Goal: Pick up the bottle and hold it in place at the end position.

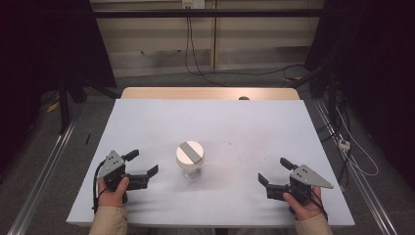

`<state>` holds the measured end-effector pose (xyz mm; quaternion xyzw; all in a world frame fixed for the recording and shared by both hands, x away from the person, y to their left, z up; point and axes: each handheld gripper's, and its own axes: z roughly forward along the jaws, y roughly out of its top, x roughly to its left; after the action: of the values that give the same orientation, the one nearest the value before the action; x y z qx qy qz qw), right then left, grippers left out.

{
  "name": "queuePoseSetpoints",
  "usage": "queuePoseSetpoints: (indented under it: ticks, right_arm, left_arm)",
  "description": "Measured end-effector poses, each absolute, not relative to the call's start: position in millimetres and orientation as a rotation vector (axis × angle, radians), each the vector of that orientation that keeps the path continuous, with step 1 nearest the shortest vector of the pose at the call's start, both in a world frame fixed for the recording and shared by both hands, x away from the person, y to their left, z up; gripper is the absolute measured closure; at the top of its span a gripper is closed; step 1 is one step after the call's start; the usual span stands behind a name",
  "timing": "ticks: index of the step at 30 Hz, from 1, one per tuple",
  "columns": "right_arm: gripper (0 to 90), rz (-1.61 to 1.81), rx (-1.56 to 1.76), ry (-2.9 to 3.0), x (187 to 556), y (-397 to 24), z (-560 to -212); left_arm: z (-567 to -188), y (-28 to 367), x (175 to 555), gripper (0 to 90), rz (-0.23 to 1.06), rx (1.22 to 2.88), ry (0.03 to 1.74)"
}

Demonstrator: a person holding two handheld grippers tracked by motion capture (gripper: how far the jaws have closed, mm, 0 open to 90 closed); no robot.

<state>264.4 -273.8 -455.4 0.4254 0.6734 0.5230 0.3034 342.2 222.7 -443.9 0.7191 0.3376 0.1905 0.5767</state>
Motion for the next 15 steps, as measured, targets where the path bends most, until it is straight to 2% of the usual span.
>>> queuePoseSetpoints:
  ticks: [15]
  right_arm:
    - [3.4,1.38,1.13,1.786,265,-274,-456]
  left_arm:
    - [-441,206,343,3.9,0.402,1.691,0.736]
